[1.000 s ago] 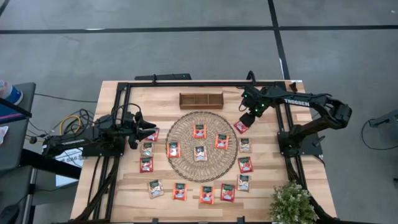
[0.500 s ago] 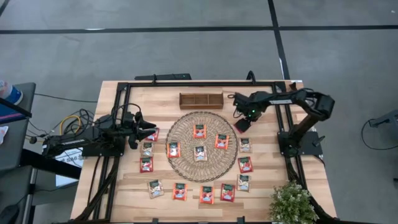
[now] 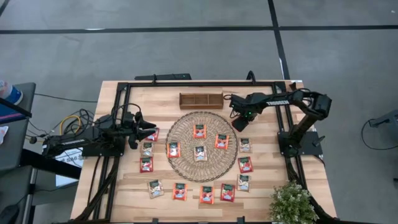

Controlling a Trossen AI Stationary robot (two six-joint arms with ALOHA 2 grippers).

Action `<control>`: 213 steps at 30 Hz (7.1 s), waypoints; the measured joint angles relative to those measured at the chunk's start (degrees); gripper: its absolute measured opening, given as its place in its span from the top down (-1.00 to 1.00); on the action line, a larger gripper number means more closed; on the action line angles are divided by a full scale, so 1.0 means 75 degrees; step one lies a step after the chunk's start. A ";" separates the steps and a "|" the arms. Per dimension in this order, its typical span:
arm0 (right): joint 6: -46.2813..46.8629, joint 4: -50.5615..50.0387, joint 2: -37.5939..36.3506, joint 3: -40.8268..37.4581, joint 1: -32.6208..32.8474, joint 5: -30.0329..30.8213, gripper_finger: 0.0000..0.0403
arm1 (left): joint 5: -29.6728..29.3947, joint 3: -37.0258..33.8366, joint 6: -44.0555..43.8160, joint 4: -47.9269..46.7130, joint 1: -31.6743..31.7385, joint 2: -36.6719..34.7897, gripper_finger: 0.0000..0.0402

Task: Pick & Place Tea
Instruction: Put the red tea bag into the right section of the wooden organizer

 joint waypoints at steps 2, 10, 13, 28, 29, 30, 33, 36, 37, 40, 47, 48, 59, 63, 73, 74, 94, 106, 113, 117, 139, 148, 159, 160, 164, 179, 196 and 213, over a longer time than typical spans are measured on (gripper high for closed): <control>-0.0001 -0.0007 0.0041 0.0012 0.0015 -0.0019 0.59 | 0.0003 0.0001 -0.0002 0.0000 -0.0002 0.0002 0.15; -0.0007 0.0014 -0.0008 -0.0012 -0.0006 -0.0006 0.96 | 0.0000 -0.0001 -0.0002 0.0000 0.0000 -0.0001 0.15; -0.0009 0.0007 -0.0008 -0.0012 0.0009 0.0029 0.97 | 0.0000 0.0000 -0.0005 0.0000 0.0001 0.0002 0.15; -0.1139 -0.1216 -0.1078 0.1444 0.0845 0.1834 1.00 | 0.0000 0.0000 -0.0002 0.0000 0.0000 0.0001 0.15; -0.1321 -0.1190 -0.1144 0.1621 0.0985 0.2069 1.00 | 0.0001 0.0000 -0.0002 0.0001 -0.0001 0.0002 0.15; -0.1512 -0.1130 -0.1183 0.1790 0.1116 0.2318 1.00 | 0.0002 0.0000 -0.0002 0.0000 -0.0002 -0.0001 0.15; -0.2359 -0.0687 -0.1192 0.2314 0.1525 0.3169 1.00 | 0.0003 -0.0001 0.0000 0.0000 0.0000 0.0001 0.15; -0.3584 0.0007 -0.1078 0.2726 0.1797 0.3890 1.00 | 0.0000 -0.0001 0.0001 0.0000 -0.0002 0.0002 0.15; -0.3972 0.0250 -0.0990 0.2816 0.1844 0.4104 1.00 | 0.0001 0.0002 0.0001 0.0000 -0.0001 0.0002 0.15; -0.4914 0.0839 -0.0699 0.3035 0.1876 0.4682 1.00 | 0.0002 0.0001 0.0000 0.0000 0.0000 0.0002 0.15; -0.5698 0.1970 -0.0050 0.3115 0.1550 0.4835 1.00 | 0.0000 -0.0001 0.0001 0.0000 0.0001 0.0002 0.15; -0.5697 0.2115 0.0044 0.3124 0.1514 0.4827 1.00 | 0.0000 -0.0001 0.0001 0.0000 0.0001 0.0000 0.15; -0.6094 0.2722 0.0877 0.3121 0.1491 0.4799 1.00 | 0.0000 -0.0001 0.0008 0.0001 0.0000 0.0002 0.15; -0.6091 0.2897 0.1144 0.3122 0.1433 0.4796 1.00 | 0.0000 0.0001 0.0007 0.0000 -0.0002 0.0002 0.15; -0.5415 0.2842 0.1361 0.3124 0.1049 0.4808 1.00 | 0.0000 -0.0001 0.0007 0.0000 0.0001 0.0002 0.15; -0.5410 0.2843 0.1359 0.3124 0.1016 0.4808 1.00 | 0.0000 0.0001 0.0007 0.0000 0.0001 0.0002 0.15; -0.5150 0.2781 0.1492 0.3114 0.0992 0.4425 1.00 | 0.0000 -0.0001 0.0007 0.0000 0.0001 -0.0001 0.15; -0.5076 0.2852 0.1641 0.3115 0.1102 0.4717 1.00 | -0.0001 0.0002 0.0004 0.0000 0.0000 0.0002 0.15; -0.5071 0.2843 0.1641 0.3115 0.1102 0.4411 1.00 | -0.0002 0.0001 0.0006 0.0001 0.0000 0.0002 0.15; -0.5068 0.2843 0.1641 0.3115 0.1102 0.4397 1.00 | -0.0003 0.0002 0.0007 0.0000 -0.0002 0.0002 0.15; -0.4745 0.2808 0.1641 0.3115 0.0936 0.4191 0.54 | -0.0003 0.0000 0.0006 0.0000 0.0000 0.0002 0.15; -0.4855 0.2634 0.1641 0.3201 0.1021 0.4455 0.20 | -0.0001 0.0000 0.0005 0.0003 0.0000 0.0002 0.15; -0.6475 0.2310 0.1472 0.4207 0.1195 0.6662 0.24 | 0.0000 -0.0001 0.0007 0.0003 -0.0002 0.0002 0.15; -0.6484 0.2088 0.1386 0.4211 0.1119 0.6713 0.26 | -0.0003 0.0000 0.0005 0.0003 -0.0002 0.0002 0.15; -0.6026 0.1379 0.1022 0.4252 0.0807 0.6750 0.34 | -0.0002 0.0001 0.0003 0.0006 -0.0002 0.0002 0.15; -0.5041 0.0745 0.0719 0.4051 -0.0007 0.0798 0.46 | -0.0161 -0.0001 0.0150 0.0003 -0.0001 0.0005 0.15; -0.5669 0.1155 0.1434 0.4045 -0.0453 0.1002 0.47 | -0.0201 -0.0001 0.0150 0.0000 -0.0001 0.0005 0.15; -0.5887 0.0939 0.0355 0.4051 -0.0289 0.1005 0.47 | -0.0204 -0.0001 0.0150 0.0000 -0.0001 0.0005 0.15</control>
